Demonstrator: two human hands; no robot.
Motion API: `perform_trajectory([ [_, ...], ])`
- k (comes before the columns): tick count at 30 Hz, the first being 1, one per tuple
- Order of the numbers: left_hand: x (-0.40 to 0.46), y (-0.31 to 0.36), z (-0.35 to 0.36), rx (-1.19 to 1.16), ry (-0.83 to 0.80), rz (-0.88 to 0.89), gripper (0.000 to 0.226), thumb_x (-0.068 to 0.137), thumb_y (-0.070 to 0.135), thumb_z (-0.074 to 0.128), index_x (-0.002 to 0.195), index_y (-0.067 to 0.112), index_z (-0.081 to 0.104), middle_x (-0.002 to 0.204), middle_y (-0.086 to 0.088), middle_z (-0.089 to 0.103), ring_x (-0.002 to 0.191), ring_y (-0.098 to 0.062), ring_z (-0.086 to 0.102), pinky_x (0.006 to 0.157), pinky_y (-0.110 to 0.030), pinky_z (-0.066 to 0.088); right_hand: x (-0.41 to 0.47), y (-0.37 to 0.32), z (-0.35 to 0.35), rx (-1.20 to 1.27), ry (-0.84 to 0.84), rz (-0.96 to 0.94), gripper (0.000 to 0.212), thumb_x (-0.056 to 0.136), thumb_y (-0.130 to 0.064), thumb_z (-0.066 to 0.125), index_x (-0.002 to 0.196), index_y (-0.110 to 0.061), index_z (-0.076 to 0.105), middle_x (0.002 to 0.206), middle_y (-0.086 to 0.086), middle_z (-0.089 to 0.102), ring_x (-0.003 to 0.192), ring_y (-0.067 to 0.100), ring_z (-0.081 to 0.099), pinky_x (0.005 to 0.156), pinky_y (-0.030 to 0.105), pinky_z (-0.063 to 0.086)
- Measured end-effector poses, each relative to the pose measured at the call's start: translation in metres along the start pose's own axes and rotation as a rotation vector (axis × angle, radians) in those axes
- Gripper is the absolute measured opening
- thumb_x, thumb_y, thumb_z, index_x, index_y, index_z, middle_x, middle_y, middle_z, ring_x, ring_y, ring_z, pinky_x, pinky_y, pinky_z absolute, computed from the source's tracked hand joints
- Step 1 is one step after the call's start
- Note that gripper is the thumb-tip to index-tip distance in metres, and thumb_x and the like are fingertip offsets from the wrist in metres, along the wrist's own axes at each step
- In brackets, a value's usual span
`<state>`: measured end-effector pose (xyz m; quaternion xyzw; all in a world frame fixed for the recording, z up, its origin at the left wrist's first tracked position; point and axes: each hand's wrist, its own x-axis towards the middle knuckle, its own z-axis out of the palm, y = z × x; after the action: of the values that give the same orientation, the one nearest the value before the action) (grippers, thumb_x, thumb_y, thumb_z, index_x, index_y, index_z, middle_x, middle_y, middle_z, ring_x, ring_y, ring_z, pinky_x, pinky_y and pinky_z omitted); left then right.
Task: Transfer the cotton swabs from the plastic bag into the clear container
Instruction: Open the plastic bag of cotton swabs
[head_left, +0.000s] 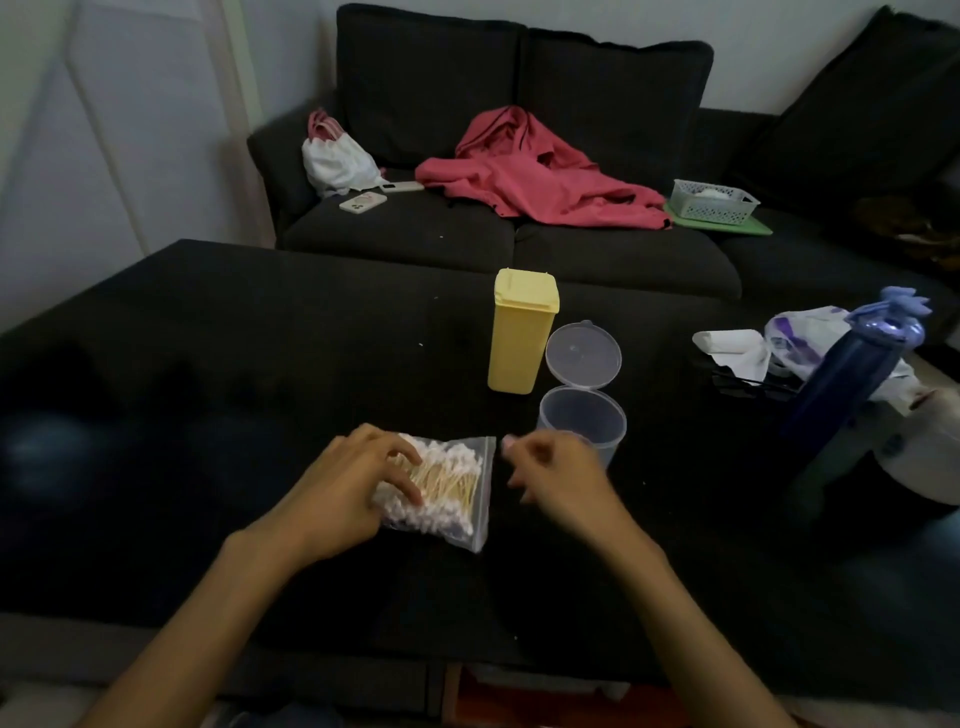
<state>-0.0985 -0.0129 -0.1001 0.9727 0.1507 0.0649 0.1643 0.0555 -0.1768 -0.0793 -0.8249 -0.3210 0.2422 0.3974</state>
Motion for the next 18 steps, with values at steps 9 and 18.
perform_trajectory([
  [9, 0.010, 0.022, 0.015, 0.047, 0.138, -0.068, 0.028, 0.075, 0.053, 0.067, 0.098, 0.037, 0.059, 0.110, 0.021, 0.049, 0.109, 0.001, 0.042, 0.091, -0.019, 0.033, 0.005, 0.009, 0.026, 0.204, -0.114, 0.200, 0.020, 0.094, -0.023, 0.053, 0.110, -0.017, 0.063, 0.086, -0.005, 0.065, 0.068, 0.004, 0.061, 0.054, 0.014, 0.044],
  [18, 0.030, 0.045, 0.017, -0.810, 0.067, -0.342, 0.015, 0.090, 0.021, 0.059, 0.095, 0.031, 0.069, 0.102, 0.006, 0.068, 0.093, -0.007, 0.065, 0.086, -0.032, 0.055, 0.001, 0.012, 0.020, 0.305, -0.061, 0.031, 0.012, 0.085, -0.022, 0.066, 0.096, -0.020, 0.071, 0.088, -0.005, 0.072, 0.079, 0.003, 0.068, 0.061, 0.013, 0.049],
])
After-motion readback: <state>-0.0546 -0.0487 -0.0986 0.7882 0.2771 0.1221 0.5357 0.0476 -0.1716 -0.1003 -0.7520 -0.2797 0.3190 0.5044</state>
